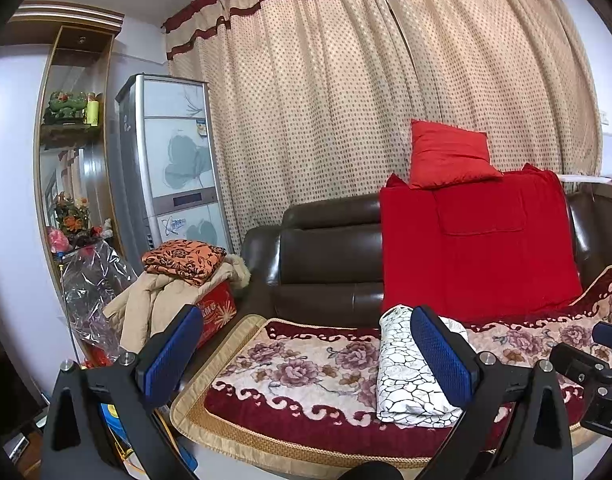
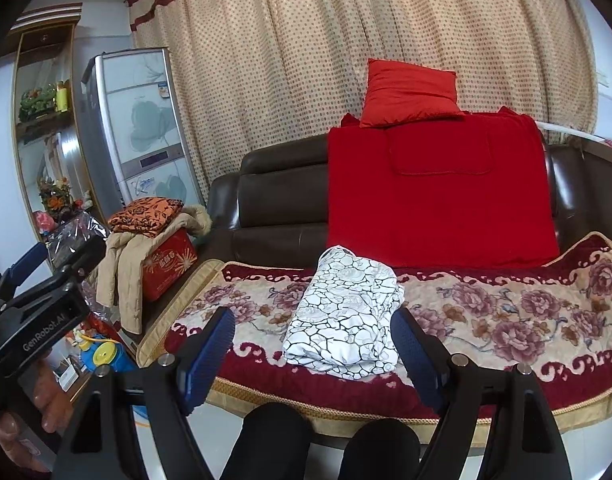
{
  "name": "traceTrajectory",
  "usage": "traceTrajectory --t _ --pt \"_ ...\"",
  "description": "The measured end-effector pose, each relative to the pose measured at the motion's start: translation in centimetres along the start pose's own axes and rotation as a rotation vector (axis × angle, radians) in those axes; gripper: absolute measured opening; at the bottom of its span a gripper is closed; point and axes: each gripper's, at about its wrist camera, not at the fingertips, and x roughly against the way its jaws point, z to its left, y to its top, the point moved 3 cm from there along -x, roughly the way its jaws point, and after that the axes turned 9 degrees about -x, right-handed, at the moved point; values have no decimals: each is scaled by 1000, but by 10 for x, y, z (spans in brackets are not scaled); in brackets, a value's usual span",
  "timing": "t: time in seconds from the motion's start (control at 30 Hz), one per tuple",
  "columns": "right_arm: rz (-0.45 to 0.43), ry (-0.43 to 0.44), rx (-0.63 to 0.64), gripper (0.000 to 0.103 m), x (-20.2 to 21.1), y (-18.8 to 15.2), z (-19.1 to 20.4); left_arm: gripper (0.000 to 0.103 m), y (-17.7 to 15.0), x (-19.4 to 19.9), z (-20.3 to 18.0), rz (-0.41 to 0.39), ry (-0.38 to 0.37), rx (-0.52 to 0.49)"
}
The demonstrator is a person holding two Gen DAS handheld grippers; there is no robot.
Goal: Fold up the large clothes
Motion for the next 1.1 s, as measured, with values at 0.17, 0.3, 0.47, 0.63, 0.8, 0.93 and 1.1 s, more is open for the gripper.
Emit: traceTrajectory --t 0.17,0.3,0.47,0.63,0.8,0.93,1.1 --pt "-1 -2 -1 83 2 0 1 103 0 1 -1 -1 2 3" --pt "-1 -1 5 83 3 -1 3 103 -1 2 1 -1 3 10" --pt "-3 0 8 83 5 -1 5 103 -2 2 3 4 -6 17" --pt "-3 -14 7 83 4 0 4 103 -3 2 5 4 -8 23" --pt "-1 -31 10 83 3 -1 5 103 -4 1 6 5 -5 23" --pt "7 -38 18 83 -1 -3 7 103 -6 0 7 7 -4 23" --pt "17 -35 22 83 -4 -4 9 103 -10 -5 8 16 2 20"
